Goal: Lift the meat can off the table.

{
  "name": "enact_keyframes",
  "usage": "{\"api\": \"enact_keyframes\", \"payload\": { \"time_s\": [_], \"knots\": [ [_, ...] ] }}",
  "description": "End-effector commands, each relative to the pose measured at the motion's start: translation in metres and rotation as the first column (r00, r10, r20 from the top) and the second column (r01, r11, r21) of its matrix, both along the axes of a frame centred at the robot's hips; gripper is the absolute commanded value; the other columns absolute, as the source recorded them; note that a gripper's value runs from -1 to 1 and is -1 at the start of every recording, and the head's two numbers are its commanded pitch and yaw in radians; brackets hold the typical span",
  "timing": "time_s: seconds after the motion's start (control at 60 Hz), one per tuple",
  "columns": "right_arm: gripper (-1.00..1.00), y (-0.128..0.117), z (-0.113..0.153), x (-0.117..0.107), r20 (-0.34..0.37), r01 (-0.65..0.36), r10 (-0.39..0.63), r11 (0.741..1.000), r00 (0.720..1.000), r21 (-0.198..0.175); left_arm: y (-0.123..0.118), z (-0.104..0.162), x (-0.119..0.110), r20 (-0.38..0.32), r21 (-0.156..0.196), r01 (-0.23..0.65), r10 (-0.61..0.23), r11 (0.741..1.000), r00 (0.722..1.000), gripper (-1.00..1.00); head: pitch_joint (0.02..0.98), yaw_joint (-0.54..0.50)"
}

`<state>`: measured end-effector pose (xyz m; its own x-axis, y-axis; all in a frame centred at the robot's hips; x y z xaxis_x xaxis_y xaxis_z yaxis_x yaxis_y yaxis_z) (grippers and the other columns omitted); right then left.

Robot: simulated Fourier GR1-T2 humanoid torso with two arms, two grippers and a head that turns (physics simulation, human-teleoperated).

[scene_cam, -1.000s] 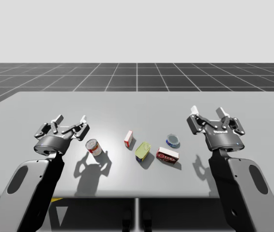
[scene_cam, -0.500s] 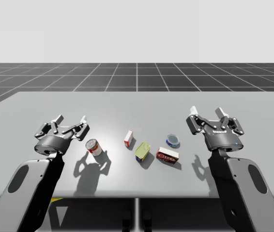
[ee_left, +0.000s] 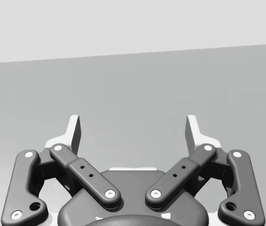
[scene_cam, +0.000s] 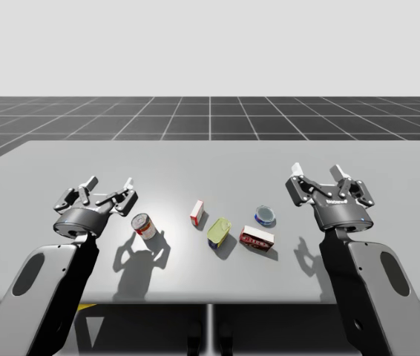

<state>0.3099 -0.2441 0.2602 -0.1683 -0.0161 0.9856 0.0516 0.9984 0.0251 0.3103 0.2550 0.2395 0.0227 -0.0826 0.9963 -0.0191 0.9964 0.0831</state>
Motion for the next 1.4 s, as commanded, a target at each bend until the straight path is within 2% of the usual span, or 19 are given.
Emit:
{"api": "enact_keyframes", "payload": {
  "time_s": [0.017, 0.1, 0.183, 0.283, 0.333, 0.4, 0.467, 0.583, 0.667, 0.717, 0.733, 0.767, 0.817, 0.917, 0.967, 1.033, 1.067, 1.267, 1.4],
  "knots": [
    [-1.00, 0.000, 0.000, 0.000, 0.000, 0.000, 0.000, 1.000, 1.000, -0.003, -0.002, 0.001, 0.000, 0.002, -0.001, 0.007, -0.007, 1.000, 1.000, -1.00, 0.848, -0.06],
    [-1.00, 0.000, 0.000, 0.000, 0.002, 0.003, -0.003, 1.000, 1.000, -0.005, -0.004, 0.002, -0.002, 0.005, -0.007, 0.017, -0.017, 1.000, 1.000, -1.00, 0.849, -0.06],
    [-1.00, 0.000, 0.000, 0.000, 0.002, 0.009, -0.009, 1.000, 1.000, -0.005, -0.007, 0.005, -0.006, 0.012, -0.042, 0.035, -0.035, 0.999, 0.999, -1.00, 0.845, -0.06],
    [-1.00, 0.000, 0.000, 0.001, 0.000, 0.012, -0.012, 1.000, 1.000, -0.005, -0.016, 0.011, -0.017, 0.017, -0.039, 0.078, -0.077, 0.996, 0.997, -1.00, 0.831, -0.05],
    [-1.00, 0.000, 0.000, 0.000, 0.000, 0.011, -0.011, 1.000, 1.000, -0.007, -0.020, 0.012, -0.025, 0.023, -0.023, 0.100, -0.100, 0.995, 0.995, -1.00, 0.827, -0.05],
    [-1.00, 0.001, -0.001, 0.000, 0.002, 0.010, -0.010, 1.000, 1.000, -0.009, -0.026, 0.016, -0.035, 0.025, -0.046, 0.140, -0.139, 0.989, 0.990, -1.00, 0.827, -0.05],
    [-1.00, 0.001, -0.001, 0.000, 0.001, 0.009, -0.009, 1.000, 1.000, -0.011, -0.033, 0.022, -0.050, 0.029, -0.042, 0.179, -0.178, 0.983, 0.984, -1.00, 0.828, -0.05],
    [-1.00, 0.001, -0.001, 0.001, -0.001, 0.010, -0.010, 1.000, 1.000, -0.010, -0.042, 0.030, -0.075, -0.008, -0.061, 0.295, -0.296, 0.953, 0.955, -1.00, 0.827, -0.05],
    [-1.00, 0.001, -0.001, 0.001, -0.001, 0.012, -0.012, 1.000, 1.000, -0.008, -0.048, 0.031, -0.093, -0.021, -0.106, 0.376, -0.380, 0.920, 0.925, -1.00, 0.828, -0.05],
    [-1.00, 0.001, -0.001, 0.001, -0.001, 0.012, -0.012, 1.000, 1.000, -0.008, -0.051, 0.031, -0.099, -0.036, -0.114, 0.404, -0.410, 0.908, 0.911, -1.00, 0.828, -0.05],
    [-1.00, 0.001, -0.001, 0.001, -0.001, 0.013, -0.013, 1.000, 1.000, -0.010, -0.053, 0.029, -0.105, -0.041, -0.118, 0.426, -0.433, 0.897, 0.901, -1.00, 0.828, -0.05],
    [-1.00, 0.001, -0.001, 0.001, -0.001, 0.013, -0.013, 1.000, 1.000, -0.010, -0.054, 0.028, -0.107, -0.042, -0.117, 0.429, -0.436, 0.896, 0.899, -1.00, 0.828, -0.05],
    [-1.00, 0.001, -0.002, 0.001, -0.002, 0.014, -0.014, 1.000, 1.000, -0.010, -0.058, 0.023, -0.115, -0.045, -0.085, 0.444, -0.449, 0.892, 0.892, -1.00, 0.828, -0.05],
    [-1.00, 0.003, -0.002, 0.001, -0.007, 0.010, -0.011, 1.000, 1.000, -0.010, -0.063, 0.010, -0.126, -0.063, -0.056, 0.479, -0.482, 0.876, 0.874, -1.00, 0.828, -0.05],
    [-1.00, 0.003, -0.002, 0.001, -0.006, 0.011, -0.011, 1.000, 1.000, -0.014, -0.067, 0.000, -0.130, -0.084, -0.073, 0.503, -0.507, 0.861, 0.858, -1.00, 0.827, -0.05],
    [-1.00, 0.002, -0.002, 0.002, -0.005, 0.013, -0.013, 1.000, 1.000, -0.011, -0.072, -0.012, -0.134, -0.112, -0.074, 0.527, -0.532, 0.847, 0.839, -1.00, 0.829, -0.05],
    [-1.00, 0.002, -0.002, 0.001, -0.006, 0.013, -0.013, 1.000, 1.000, -0.012, -0.074, -0.018, -0.135, -0.128, -0.092, 0.536, -0.544, 0.839, 0.829, -1.00, 0.828, -0.06],
    [-1.00, 0.003, -0.002, 0.001, -0.004, 0.013, -0.013, 1.000, 1.000, -0.013, -0.091, -0.045, -0.133, -0.191, -0.129, 0.557, -0.572, 0.820, 0.798, -1.00, 0.829, -0.05],
    [-1.00, 0.004, -0.002, 0.001, -0.005, 0.012, -0.012, 1.000, 1.000, -0.013, -0.105, -0.060, -0.130, -0.226, -0.135, 0.574, -0.589, 0.808, 0.776, -1.00, 0.828, -0.05]
  ]
}}
